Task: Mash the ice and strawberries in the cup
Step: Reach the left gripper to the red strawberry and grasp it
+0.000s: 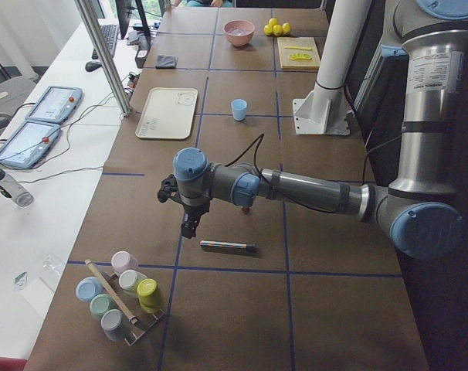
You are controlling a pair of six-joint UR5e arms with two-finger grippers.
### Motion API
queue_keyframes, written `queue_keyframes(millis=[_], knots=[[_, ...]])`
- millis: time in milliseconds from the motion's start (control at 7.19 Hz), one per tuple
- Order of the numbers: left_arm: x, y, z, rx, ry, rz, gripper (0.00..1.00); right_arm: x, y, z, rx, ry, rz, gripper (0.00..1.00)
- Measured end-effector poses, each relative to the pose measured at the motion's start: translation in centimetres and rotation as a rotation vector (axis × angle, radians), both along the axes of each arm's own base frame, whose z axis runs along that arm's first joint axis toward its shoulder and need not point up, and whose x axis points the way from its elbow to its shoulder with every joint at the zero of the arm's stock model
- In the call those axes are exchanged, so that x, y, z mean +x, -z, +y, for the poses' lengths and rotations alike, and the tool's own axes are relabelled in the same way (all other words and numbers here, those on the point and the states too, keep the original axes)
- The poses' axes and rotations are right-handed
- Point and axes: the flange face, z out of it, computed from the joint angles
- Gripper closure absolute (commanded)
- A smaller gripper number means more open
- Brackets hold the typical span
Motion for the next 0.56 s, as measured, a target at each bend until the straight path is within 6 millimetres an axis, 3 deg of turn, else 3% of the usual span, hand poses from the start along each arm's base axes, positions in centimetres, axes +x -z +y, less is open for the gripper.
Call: queue_keyframes(millis=[278,556], knots=[[4.4,2.8,1.8,-0.056,0.081,0.044,0.00,0.0,0.0,0.0,0.000,0.000,0.000,0.02],[8.2,4.6,5.0,-0.079,0.135,0.064,0.00,0.0,0.0,0.0,0.000,0.000,-0.001,0.02]])
